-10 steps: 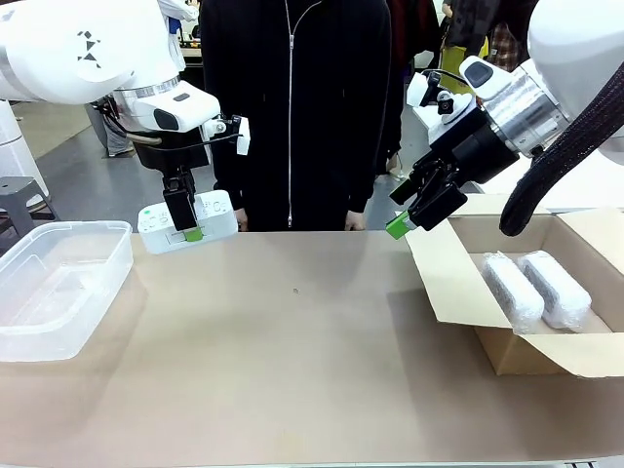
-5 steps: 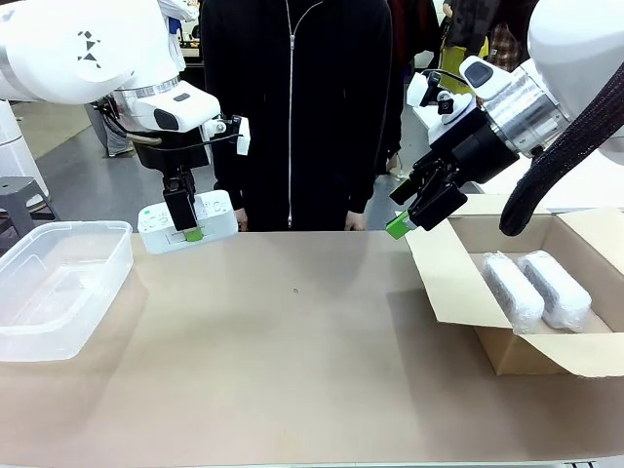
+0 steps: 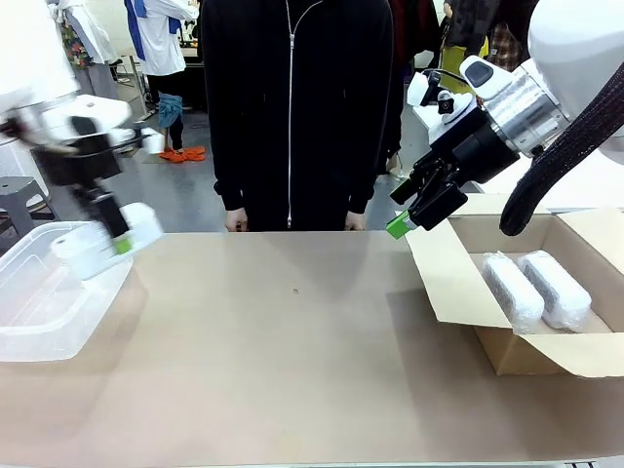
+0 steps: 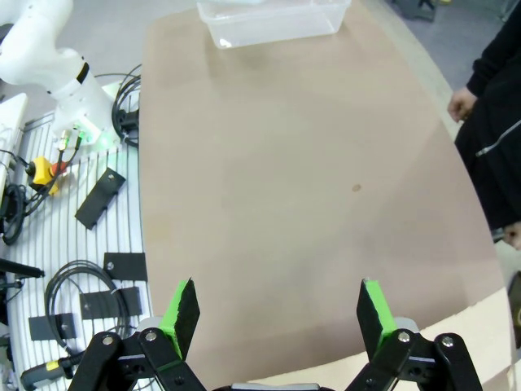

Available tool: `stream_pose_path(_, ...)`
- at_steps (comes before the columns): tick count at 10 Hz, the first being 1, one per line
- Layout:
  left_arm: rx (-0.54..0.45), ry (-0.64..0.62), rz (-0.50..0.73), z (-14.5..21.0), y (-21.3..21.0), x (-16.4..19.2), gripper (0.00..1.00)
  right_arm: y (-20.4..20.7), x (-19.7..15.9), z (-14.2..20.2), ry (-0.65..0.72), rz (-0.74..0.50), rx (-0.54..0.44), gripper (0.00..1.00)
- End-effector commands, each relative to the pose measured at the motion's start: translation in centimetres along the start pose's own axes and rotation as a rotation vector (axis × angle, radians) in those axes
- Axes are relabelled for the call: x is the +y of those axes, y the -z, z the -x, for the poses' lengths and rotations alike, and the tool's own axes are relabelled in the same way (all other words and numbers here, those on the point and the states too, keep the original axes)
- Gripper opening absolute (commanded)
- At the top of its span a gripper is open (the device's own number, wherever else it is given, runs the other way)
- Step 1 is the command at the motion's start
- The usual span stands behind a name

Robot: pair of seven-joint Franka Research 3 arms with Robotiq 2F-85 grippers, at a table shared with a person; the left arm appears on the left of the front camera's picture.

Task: Separate and place wrapped and unwrapped clocks.
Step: If the picked Digital clock is wrapped, place it in the Package Box ; if not, place it in the Organizing box.

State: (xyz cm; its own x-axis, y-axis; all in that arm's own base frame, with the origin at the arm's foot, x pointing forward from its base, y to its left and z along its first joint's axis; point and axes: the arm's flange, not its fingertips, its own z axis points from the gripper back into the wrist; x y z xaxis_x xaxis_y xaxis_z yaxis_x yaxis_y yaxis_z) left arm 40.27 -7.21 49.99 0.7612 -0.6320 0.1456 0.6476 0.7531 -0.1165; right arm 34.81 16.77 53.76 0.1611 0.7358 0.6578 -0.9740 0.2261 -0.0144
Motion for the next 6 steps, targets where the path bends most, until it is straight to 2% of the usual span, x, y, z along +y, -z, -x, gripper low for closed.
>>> stream_pose_path(1,-0.090,-0.220,0.000,4.4,1.8,4.0,0.79,0.1,-0.3,-0.1,-0.014,-0.017,-0.012,1.00)
stream_pose_path(4,-0.077,-0.378,0.001,5.8,5.5,11.3,0.79,0.1,-0.3,-0.1,-0.014,-0.017,-0.012,1.00)
stream_pose_path(6,-0.085,-0.437,-0.015,6.3,6.8,14.0,0.79,0.1,-0.3,-0.1,-0.014,-0.017,-0.012,1.00)
